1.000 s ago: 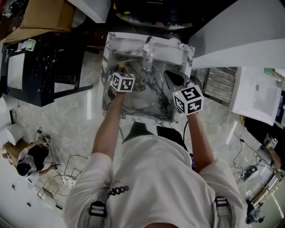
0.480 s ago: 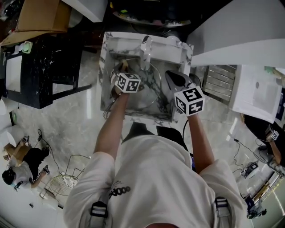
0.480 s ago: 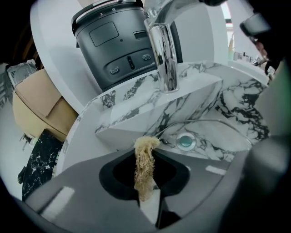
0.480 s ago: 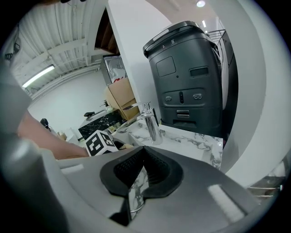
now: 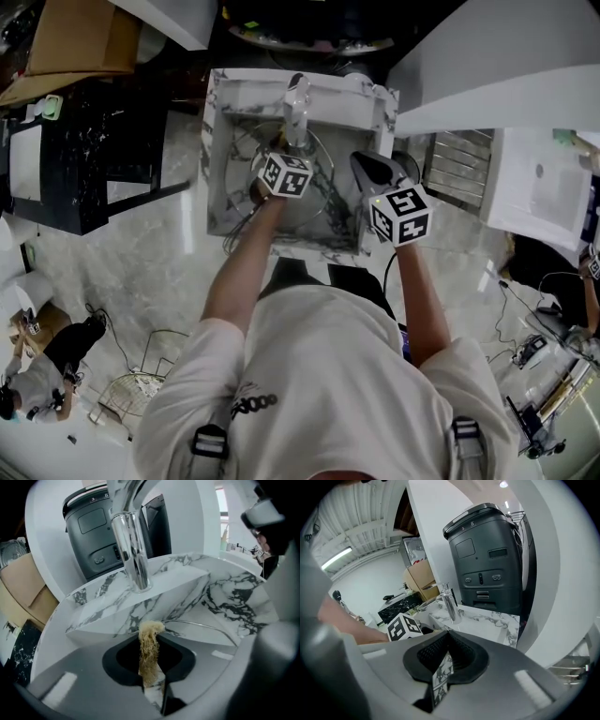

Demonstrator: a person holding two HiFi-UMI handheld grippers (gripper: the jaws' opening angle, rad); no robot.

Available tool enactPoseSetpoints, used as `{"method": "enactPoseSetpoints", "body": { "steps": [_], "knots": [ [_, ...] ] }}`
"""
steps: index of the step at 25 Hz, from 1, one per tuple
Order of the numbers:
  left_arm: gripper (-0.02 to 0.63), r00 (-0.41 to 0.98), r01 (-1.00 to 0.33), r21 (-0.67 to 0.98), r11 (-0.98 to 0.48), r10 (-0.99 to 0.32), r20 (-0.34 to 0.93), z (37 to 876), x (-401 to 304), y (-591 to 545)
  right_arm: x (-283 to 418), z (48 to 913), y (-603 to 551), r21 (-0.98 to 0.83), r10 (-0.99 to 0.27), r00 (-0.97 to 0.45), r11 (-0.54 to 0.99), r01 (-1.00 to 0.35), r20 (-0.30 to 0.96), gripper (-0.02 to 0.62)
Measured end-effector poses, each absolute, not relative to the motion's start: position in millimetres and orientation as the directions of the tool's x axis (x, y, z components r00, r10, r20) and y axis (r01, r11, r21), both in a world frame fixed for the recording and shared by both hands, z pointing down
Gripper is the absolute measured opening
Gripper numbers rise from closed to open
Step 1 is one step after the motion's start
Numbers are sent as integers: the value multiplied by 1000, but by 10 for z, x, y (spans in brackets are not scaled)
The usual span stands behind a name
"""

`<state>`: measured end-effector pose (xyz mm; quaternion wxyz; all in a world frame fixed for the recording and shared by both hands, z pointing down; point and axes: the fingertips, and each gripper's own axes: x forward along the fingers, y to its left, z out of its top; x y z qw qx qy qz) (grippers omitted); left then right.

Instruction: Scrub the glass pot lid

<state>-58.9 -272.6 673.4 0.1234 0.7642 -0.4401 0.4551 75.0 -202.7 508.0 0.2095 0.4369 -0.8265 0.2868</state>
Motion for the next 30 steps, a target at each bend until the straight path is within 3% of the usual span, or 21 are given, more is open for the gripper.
{"method": "enactPoseSetpoints", "body": {
  "steps": [7,13,22,30],
  "knots": [
    [55,313,-716,-151,-682,-507,803,6708,-211,-2505,815,5080,-1989,-292,-608,-522,440,-849,598,3],
    [55,441,-582,-82,-809,-399,804,6679,137,-2230,824,5076,-2029,-291,-613,-519,438,-851,595,3],
    [55,527,-437,20,-899,-238,816,6675,257,-1779,832,5053,-2002,-292,-619,-518,434,-852,591,3],
    [55,596,-95,179,-979,88,798,6678,205,-1107,736,5030,-1955,-297,-614,-532,449,-843,583,3]
  ]
}}
